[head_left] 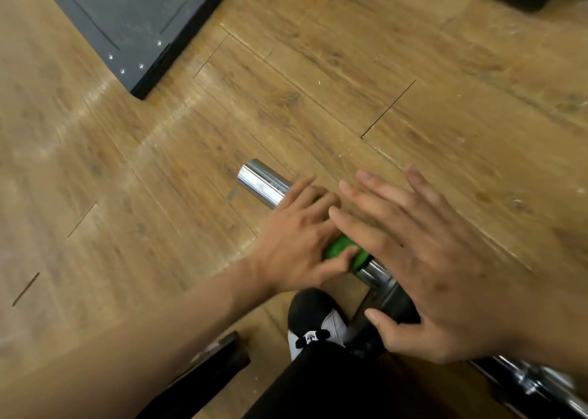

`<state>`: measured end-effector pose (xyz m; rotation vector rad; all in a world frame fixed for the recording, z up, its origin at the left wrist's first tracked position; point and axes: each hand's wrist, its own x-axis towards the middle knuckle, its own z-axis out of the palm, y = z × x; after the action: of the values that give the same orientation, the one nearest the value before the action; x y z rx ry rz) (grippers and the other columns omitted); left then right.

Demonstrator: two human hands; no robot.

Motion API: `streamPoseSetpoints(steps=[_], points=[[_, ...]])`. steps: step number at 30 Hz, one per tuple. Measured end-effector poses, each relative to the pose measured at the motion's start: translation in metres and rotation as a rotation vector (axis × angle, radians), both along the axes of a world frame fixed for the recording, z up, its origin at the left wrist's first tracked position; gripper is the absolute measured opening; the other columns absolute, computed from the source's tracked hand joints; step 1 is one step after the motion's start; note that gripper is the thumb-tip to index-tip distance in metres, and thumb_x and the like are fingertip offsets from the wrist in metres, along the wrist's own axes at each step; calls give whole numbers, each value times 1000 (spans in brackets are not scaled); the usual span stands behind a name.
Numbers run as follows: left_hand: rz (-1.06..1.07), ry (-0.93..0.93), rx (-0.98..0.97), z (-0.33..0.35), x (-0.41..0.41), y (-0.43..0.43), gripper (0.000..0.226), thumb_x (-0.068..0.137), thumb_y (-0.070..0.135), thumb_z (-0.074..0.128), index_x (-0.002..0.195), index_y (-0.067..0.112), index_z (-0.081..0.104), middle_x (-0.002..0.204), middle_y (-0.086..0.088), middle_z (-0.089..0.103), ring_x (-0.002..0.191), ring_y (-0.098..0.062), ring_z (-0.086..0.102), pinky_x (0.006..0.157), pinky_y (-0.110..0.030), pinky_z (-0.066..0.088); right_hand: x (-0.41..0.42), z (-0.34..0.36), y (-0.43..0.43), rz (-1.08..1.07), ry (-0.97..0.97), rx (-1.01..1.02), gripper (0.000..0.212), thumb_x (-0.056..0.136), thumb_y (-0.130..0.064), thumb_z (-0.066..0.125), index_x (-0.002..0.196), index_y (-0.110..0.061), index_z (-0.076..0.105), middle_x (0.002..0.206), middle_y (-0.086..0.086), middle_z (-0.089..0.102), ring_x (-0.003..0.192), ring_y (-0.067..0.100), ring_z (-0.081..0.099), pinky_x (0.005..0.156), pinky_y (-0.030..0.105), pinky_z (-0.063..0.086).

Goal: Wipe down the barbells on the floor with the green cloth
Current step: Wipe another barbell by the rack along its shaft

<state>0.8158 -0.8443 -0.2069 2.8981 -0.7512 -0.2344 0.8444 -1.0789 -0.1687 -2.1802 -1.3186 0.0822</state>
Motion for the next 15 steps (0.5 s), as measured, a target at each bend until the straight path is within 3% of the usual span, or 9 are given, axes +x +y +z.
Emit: streamPoseSetpoints(steps=[2,6,9,15], points=[[84,-27,47,3,13,32,60,102,56,36,116,10,73,110,-11,65,107,-35,61,119,-55,31,-3,-1,3,-7,-30,-1,99,77,-55,64,159,-11,32,165,20,33,158,33,20,128,57,8],[252,-14,98,7,22,49,54,94,54,46,114,12,72,111,-10,63,114,-36,56,117,-57,32,2,-4,3,-39,-24,22,100,73,-54,66,157,-10,32,161,19,38,156,36,25,127,58,8],[168,-71,-3,3,7,12,54,91,55,54,112,8,71,112,-14,63,114,-39,55,108,-55,40,7,-6,-1,-49,-31,18,99,72,-52,66,157,-10,35,161,19,40,155,36,26,127,58,8],[84,-71,14,0,14,18,53,93,51,49,124,13,70,118,-13,62,118,-36,56,122,-55,27,21,-9,-9,-40,50,0,95,78,-51,60,158,-8,34,162,17,38,156,34,24,128,58,5]])
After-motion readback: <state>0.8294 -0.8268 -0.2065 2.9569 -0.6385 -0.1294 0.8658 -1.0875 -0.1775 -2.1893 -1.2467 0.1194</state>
